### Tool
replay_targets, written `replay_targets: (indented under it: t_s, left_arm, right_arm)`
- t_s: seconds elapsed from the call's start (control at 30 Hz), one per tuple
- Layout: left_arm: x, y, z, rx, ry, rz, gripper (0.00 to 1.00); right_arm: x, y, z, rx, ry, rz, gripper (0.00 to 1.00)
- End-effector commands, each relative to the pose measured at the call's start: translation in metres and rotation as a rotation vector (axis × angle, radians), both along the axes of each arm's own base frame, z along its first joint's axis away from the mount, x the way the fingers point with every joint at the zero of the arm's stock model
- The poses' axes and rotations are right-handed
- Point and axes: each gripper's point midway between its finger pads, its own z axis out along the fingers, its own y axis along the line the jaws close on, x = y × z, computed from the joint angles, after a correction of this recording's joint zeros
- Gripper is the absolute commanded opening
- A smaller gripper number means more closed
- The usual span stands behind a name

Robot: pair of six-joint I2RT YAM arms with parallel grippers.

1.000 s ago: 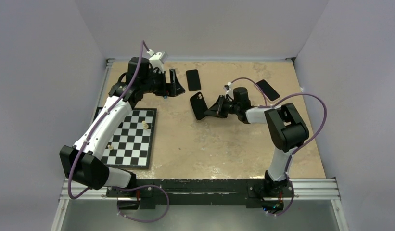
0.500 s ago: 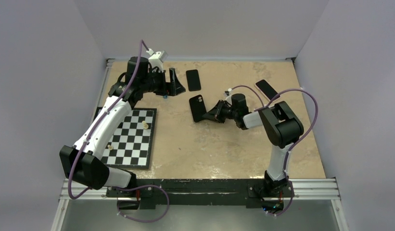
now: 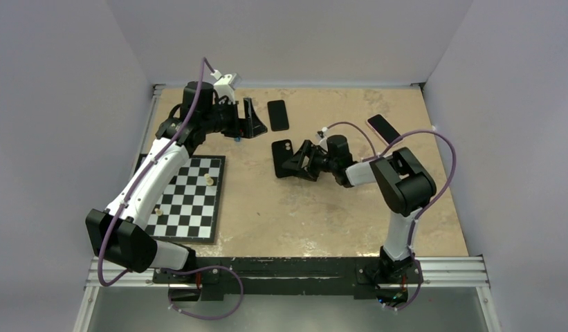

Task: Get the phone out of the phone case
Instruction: Place the phone case at the center of the board, then pick up the phone at the center of the board.

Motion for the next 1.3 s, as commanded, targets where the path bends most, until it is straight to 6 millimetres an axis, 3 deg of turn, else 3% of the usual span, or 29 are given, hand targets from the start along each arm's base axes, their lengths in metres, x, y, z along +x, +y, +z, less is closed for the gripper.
replay_targets:
  t_s: [0.0,0.27,0.4,0.47,0.63,0.73,0.9,1.03,1.1,1.27]
  left_arm:
    - [-0.001,0.000,0.016,-0.030,-0.056,-0.010,0.87]
    - [-0.001,0.001,0.017,-0.025,-0.064,-0.010,0.87]
    - [-0.001,0.001,0.017,-0.029,-0.062,-0.013,0.87]
    - [-0.002,0.000,0.018,-0.035,-0.061,-0.015,0.87]
    - [-0.007,-0.005,0.026,-0.082,-0.068,-0.029,0.87]
    - [-0.012,-0.010,0.031,-0.122,-0.063,-0.054,0.87]
    - [-0.017,-0.011,0.039,-0.141,-0.077,-0.064,0.87]
    - [-0.021,-0.017,0.042,-0.181,-0.066,-0.092,0.87]
    - [-0.021,-0.019,0.043,-0.193,-0.060,-0.100,0.86]
    - [-0.022,-0.022,0.041,-0.214,-0.044,-0.111,0.86]
  right_arm:
    - [0.003,-0.019,-0.004,-0.168,-0.064,-0.015,0.83]
    - [0.019,-0.083,0.017,-0.649,-0.168,-0.019,0.89]
    - [0.049,-0.129,0.043,-0.763,-0.204,-0.143,0.89]
    - [0.075,-0.162,0.057,-0.753,-0.204,-0.251,0.88]
    - [0.138,-0.281,0.087,-0.896,-0.131,-0.696,0.85]
    - [0.165,-0.325,0.091,-0.898,-0.072,-0.863,0.78]
    - [0.207,-0.396,0.086,-0.879,-0.013,-1.024,0.64]
    - [0.230,-0.432,0.066,-0.770,0.065,-1.042,0.60]
    - [0.236,-0.445,0.051,-0.716,0.103,-1.041,0.57]
    - [0.247,-0.457,0.020,-0.638,0.140,-0.999,0.56]
